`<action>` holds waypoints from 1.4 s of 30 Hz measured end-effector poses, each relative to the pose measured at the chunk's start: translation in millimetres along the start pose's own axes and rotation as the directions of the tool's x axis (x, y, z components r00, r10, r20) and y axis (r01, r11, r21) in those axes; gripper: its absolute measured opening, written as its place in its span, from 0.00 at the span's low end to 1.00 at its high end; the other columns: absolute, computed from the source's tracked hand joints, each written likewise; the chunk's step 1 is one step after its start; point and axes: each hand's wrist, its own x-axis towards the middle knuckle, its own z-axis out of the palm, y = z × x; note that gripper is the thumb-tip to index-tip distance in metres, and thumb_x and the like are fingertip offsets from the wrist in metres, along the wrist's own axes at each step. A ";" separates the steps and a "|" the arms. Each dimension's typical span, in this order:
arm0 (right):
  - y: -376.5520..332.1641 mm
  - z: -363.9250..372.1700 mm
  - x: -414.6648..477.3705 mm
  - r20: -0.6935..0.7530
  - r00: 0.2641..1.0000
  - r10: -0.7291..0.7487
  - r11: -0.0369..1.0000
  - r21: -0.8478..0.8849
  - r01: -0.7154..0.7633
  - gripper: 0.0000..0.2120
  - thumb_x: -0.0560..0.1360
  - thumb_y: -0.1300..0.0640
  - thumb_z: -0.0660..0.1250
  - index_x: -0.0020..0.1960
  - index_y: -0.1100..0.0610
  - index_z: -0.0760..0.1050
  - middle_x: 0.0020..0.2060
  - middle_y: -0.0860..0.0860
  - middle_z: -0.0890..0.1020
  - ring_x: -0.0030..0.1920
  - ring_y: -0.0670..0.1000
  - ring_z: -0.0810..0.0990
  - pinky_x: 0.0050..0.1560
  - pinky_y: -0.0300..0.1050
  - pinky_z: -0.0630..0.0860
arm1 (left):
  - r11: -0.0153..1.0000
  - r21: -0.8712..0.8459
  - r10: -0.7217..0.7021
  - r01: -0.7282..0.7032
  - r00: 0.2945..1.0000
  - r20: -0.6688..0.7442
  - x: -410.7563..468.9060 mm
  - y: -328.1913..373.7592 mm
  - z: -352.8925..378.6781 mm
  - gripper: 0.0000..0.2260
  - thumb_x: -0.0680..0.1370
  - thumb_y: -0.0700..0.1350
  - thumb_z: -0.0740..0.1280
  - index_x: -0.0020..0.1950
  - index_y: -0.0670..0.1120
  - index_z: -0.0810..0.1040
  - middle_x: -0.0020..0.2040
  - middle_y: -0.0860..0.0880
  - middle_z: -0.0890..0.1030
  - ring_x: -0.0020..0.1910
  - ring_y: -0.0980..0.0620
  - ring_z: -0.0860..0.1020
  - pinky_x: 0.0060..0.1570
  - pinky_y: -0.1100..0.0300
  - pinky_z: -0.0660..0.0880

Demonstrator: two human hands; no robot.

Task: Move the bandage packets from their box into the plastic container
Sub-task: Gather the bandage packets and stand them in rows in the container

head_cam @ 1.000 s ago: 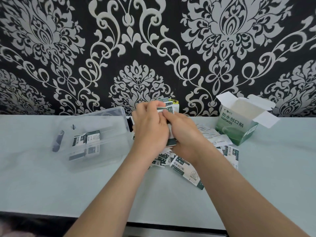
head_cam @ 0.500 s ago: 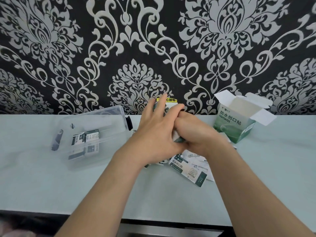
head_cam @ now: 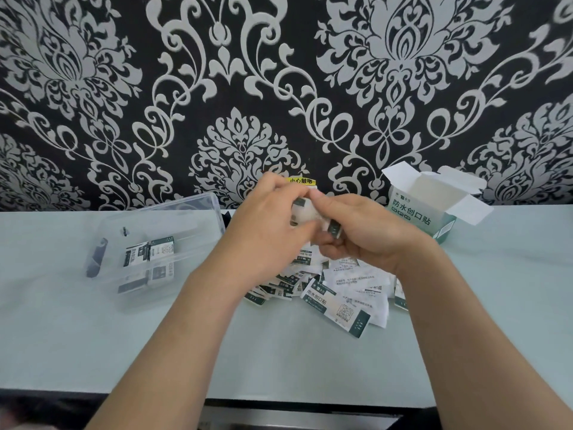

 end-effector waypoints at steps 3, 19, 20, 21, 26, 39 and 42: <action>-0.5 -6.1 -3.2 -0.022 0.999 0.026 0.998 0.054 -0.025 0.17 0.81 0.44 0.58 0.51 0.59 0.73 0.26 0.49 0.70 0.27 0.48 0.68 0.27 0.37 0.69 | 0.997 -0.055 -0.044 0.047 0.998 0.049 0.4 -3.0 -4.9 0.10 0.78 0.45 0.67 0.58 0.55 0.78 0.45 0.56 0.79 0.42 0.58 0.79 0.42 0.66 0.71; -3.0 -4.6 0.3 -0.448 0.890 -0.081 0.787 0.519 0.333 0.12 0.82 0.55 0.58 0.51 0.63 0.75 0.32 0.53 0.79 0.33 0.51 0.80 0.44 0.48 0.81 | 0.996 0.091 -0.015 -0.019 0.934 0.358 -4.8 -0.7 28.7 0.18 0.68 0.53 0.76 0.56 0.58 0.78 0.44 0.59 0.79 0.43 0.59 0.72 0.47 0.60 0.72; -1.7 -9.7 -1.2 -0.455 0.889 -0.055 0.796 0.518 0.314 0.10 0.82 0.57 0.58 0.51 0.62 0.75 0.30 0.52 0.75 0.29 0.49 0.75 0.39 0.46 0.80 | 0.974 0.192 0.031 -0.118 0.913 0.406 -7.3 -1.6 31.8 0.20 0.67 0.55 0.76 0.58 0.58 0.78 0.49 0.60 0.77 0.48 0.58 0.69 0.52 0.59 0.71; 0.2 -13.7 -2.0 -0.452 0.892 -0.024 0.818 0.503 0.277 0.08 0.82 0.58 0.59 0.50 0.61 0.74 0.28 0.51 0.72 0.27 0.48 0.71 0.33 0.43 0.77 | 0.952 0.235 0.072 -0.195 0.892 0.447 -10.2 -1.9 36.5 0.22 0.67 0.56 0.76 0.60 0.58 0.77 0.54 0.59 0.77 0.51 0.57 0.66 0.56 0.58 0.70; 3.3 -19.2 -3.5 -0.406 0.914 0.008 0.942 0.310 0.130 0.07 0.80 0.57 0.61 0.49 0.58 0.76 0.27 0.49 0.67 0.25 0.46 0.62 0.24 0.38 0.65 | 0.926 0.258 0.105 -0.277 0.843 0.528 -17.0 0.2 57.6 0.24 0.71 0.56 0.73 0.66 0.57 0.73 0.61 0.55 0.75 0.60 0.52 0.65 0.60 0.54 0.65; 1.1 -35.1 -13.7 -0.287 0.956 -0.068 0.988 0.111 0.104 0.18 0.74 0.43 0.68 0.48 0.58 0.73 0.30 0.48 0.68 0.27 0.45 0.58 0.26 0.36 0.55 | 0.822 -0.514 -0.217 0.244 0.970 0.113 -8.4 -10.2 12.6 0.05 0.74 0.44 0.72 0.39 0.52 0.84 0.35 0.52 0.85 0.35 0.53 0.81 0.41 0.59 0.77; 2.4 -18.2 -8.5 -0.150 0.986 -0.076 0.964 0.241 0.111 0.11 0.74 0.51 0.69 0.43 0.59 0.72 0.32 0.48 0.72 0.26 0.43 0.60 0.24 0.33 0.57 | 0.697 -0.672 -0.294 0.249 0.955 0.050 -9.3 -7.5 14.8 0.04 0.76 0.42 0.71 0.44 0.49 0.85 0.42 0.50 0.86 0.44 0.49 0.85 0.51 0.50 0.80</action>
